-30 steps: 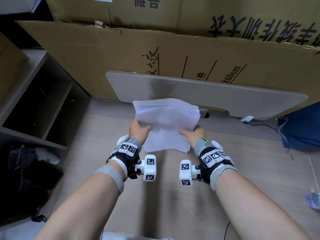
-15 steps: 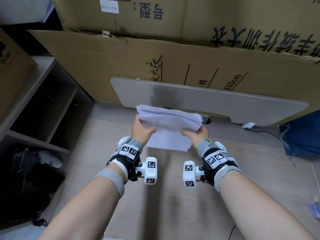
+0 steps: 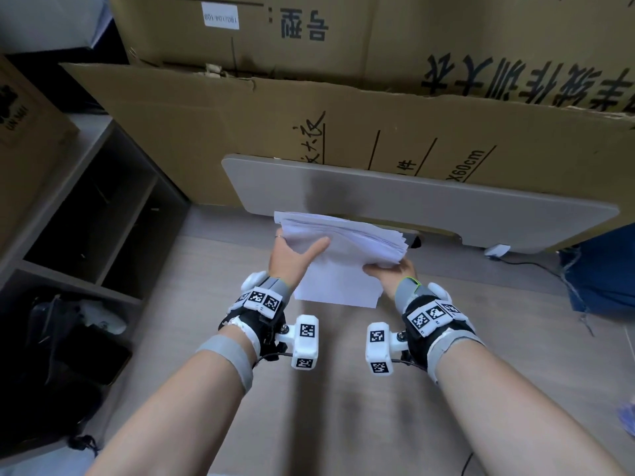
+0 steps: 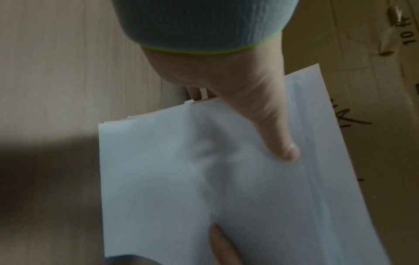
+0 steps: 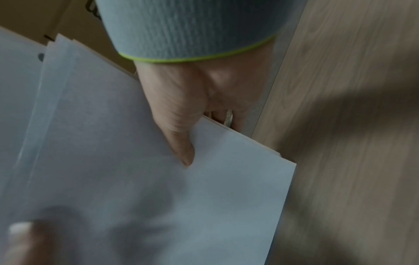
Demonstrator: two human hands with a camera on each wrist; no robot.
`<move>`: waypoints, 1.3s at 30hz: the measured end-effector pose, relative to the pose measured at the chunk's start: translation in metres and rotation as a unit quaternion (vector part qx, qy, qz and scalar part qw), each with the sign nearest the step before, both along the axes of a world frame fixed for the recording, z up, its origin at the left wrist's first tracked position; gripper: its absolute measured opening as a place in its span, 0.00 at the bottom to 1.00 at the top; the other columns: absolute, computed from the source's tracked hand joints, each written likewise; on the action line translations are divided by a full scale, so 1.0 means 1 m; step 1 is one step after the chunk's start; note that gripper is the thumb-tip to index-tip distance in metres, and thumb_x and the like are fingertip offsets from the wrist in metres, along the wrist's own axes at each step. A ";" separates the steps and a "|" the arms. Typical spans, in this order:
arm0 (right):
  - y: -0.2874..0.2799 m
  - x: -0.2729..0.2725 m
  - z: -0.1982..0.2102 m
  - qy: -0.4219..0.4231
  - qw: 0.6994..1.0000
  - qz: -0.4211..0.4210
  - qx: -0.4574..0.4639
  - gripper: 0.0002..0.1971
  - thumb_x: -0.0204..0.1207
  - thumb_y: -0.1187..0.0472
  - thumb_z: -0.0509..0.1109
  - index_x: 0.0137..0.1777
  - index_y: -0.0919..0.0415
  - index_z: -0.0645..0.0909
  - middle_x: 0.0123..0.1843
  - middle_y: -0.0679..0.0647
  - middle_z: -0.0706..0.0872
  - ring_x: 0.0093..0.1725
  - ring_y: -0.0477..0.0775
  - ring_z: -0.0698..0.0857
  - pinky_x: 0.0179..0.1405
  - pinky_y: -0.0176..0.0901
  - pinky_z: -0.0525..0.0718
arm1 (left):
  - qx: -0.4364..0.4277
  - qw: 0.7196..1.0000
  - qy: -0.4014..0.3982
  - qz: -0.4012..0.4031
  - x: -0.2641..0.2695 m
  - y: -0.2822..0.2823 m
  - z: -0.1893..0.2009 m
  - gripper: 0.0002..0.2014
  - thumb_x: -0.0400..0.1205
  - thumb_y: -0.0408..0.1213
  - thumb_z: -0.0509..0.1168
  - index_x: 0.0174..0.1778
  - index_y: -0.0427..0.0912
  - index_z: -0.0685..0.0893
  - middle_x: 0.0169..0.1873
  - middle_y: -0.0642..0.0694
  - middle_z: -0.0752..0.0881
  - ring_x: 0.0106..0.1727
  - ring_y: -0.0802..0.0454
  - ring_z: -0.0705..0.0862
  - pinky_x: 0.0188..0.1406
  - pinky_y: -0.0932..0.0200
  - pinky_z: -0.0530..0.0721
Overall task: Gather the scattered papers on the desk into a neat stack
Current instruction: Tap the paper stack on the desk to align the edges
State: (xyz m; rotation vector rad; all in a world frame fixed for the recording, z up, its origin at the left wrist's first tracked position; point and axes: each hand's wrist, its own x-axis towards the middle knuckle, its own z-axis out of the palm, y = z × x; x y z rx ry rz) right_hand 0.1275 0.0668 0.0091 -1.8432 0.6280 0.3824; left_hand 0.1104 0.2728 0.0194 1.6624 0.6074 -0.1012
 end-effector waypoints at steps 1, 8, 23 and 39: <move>0.000 0.000 -0.002 0.009 1.000 -0.005 -0.005 0.12 0.66 0.62 0.81 0.47 0.59 0.84 0.45 0.58 0.88 0.47 0.58 0.87 0.52 0.45 0.82 | 0.019 0.999 -0.003 -0.026 -0.002 0.004 -0.005 0.32 0.65 0.52 0.82 0.63 0.52 0.78 0.56 0.55 0.88 0.59 0.56 0.87 0.63 0.51 0.84; 0.009 0.019 0.036 -0.051 0.992 -0.098 0.053 0.09 0.64 0.65 0.78 0.43 0.62 0.84 0.45 0.57 0.90 0.44 0.57 0.89 0.49 0.50 0.86 | 0.027 0.995 -0.097 0.006 0.020 -0.001 0.033 0.12 0.75 0.35 0.74 0.53 0.45 0.84 0.49 0.43 0.90 0.50 0.49 0.89 0.54 0.48 0.89; 0.004 0.004 0.009 -0.024 0.998 -0.030 0.047 0.13 0.66 0.69 0.78 0.51 0.63 0.87 0.44 0.53 0.87 0.43 0.51 0.84 0.27 0.29 0.79 | 0.052 0.998 -0.029 0.018 0.008 -0.017 0.008 0.22 0.64 0.36 0.72 0.55 0.39 0.84 0.43 0.46 0.89 0.40 0.50 0.86 0.42 0.57 0.84; 0.006 0.013 0.025 -0.072 0.993 -0.066 0.065 0.07 0.66 0.70 0.75 0.32 0.60 0.82 0.40 0.54 0.86 0.40 0.46 0.80 0.41 0.42 0.78 | 0.056 0.997 -0.019 0.044 0.002 -0.013 0.014 0.08 0.71 0.27 0.69 0.45 0.38 0.82 0.33 0.49 0.81 0.32 0.52 0.75 0.29 0.63 0.75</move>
